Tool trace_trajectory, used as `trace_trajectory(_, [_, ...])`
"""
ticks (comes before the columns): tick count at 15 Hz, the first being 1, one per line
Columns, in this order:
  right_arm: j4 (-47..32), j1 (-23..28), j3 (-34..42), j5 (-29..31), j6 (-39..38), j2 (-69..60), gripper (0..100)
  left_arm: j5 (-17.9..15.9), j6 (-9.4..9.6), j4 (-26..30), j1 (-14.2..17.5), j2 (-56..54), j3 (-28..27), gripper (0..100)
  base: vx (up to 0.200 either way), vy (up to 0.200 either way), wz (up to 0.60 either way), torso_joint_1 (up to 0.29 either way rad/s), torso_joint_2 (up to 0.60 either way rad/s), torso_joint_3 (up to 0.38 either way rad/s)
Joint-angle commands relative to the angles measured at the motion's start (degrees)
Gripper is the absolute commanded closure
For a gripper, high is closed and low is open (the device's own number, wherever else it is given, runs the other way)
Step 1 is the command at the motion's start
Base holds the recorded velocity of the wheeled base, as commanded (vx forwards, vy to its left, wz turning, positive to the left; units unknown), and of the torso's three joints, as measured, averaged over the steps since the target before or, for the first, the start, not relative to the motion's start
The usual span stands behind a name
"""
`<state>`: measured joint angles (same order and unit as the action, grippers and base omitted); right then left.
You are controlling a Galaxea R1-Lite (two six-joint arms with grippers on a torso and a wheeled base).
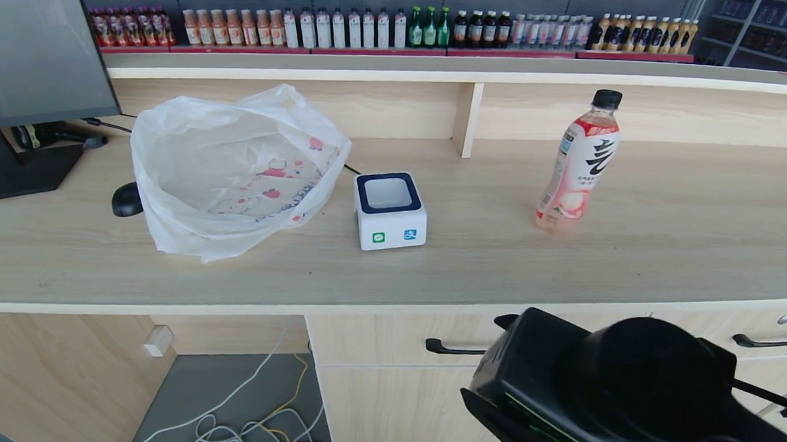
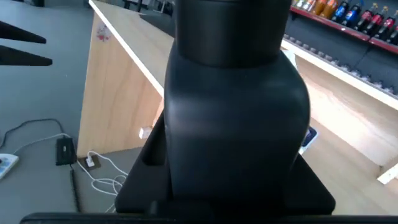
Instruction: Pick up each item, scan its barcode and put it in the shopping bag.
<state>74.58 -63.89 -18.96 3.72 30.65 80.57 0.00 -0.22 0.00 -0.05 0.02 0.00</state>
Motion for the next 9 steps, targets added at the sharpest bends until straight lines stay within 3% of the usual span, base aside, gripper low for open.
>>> trace_trajectory(1, [0.39,0.87,0.41,-3.72,2.75,3.72,100,0.00,-0.04,0.00,0.05,-0.02,0.00,0,0.000,0.000,0.00,0.000,0.00,0.000])
trace_trajectory(5, [15.33,2.28,-3.98,-9.96,8.20,16.20,100,0.00,-0.04,0.00,0.05,-0.02,0.00,0,0.000,0.000,0.00,0.000,0.00,0.000])
trace_trajectory(9, [15.33,9.84,-15.94,-20.86,13.83,24.64,100,0.00,-0.04,0.00,0.05,-0.02,0.00,0,0.000,0.000,0.00,0.000,0.00,0.000])
